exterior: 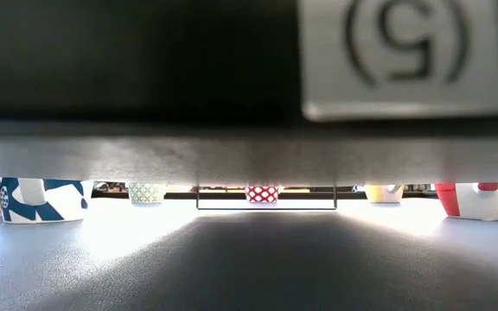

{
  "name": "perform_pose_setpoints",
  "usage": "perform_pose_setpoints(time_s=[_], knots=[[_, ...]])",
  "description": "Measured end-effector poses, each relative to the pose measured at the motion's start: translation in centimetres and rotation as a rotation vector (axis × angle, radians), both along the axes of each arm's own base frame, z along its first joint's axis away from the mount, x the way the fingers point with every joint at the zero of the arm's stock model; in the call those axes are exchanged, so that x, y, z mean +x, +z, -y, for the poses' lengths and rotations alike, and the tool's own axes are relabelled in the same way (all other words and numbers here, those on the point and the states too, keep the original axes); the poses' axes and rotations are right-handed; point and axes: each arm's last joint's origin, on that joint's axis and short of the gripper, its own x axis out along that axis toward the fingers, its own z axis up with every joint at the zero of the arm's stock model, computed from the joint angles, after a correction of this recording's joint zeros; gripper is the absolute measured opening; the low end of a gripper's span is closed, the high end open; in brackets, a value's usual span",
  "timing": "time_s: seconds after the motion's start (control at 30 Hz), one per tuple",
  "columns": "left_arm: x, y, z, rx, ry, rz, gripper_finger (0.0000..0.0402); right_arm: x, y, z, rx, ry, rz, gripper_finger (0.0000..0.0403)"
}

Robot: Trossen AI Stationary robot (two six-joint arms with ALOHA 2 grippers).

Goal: Place coffee mugs
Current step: Put the top blue mug on the shelf

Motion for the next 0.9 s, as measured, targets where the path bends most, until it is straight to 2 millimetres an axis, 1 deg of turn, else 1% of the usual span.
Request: perform_pose_setpoints(time_s=[0.17, 0.33, 0.43, 0.53, 0.67, 0.8, 0.9], knots=[[0.9, -0.6, 0.4, 0.020, -0.048, -0.026, 0.0104, 0.0, 0.0, 0.0, 0.000, 0.000, 0.000, 0.0066], [1.9, -1.0, 0.8, 0.028, -0.071, -0.044, 0.0046, 0.0, 0.0, 0.0, 0.000, 0.000, 0.000, 0.0066], [2.2, -0.7, 0.9, 0.048, -0.085, -0.048, 0.0013, 0.0, 0.0, 0.0, 0.000, 0.000, 0.000, 0.0066], [2.5, -0.1, 1.1, 0.028, -0.100, -0.034, 0.0010, 0.0, 0.0, 0.0, 0.000, 0.000, 0.000, 0.0066], [2.2, 0.6, 1.1, 0.032, -0.101, -0.057, 0.0006, 0.0, 0.0, 0.0, 0.000, 0.000, 0.000, 0.0066], [2.5, 1.7, 1.4, 0.028, -0.122, -0.021, 0.0005, 0.0, 0.0, 0.0, 0.000, 0.000, 0.000, 0.0066], [2.8, 2.9, 1.7, 0.030, -0.181, 0.018, 0.0005, 0.0, 0.0, 0.0, 0.000, 0.000, 0.000, 0.0066]])
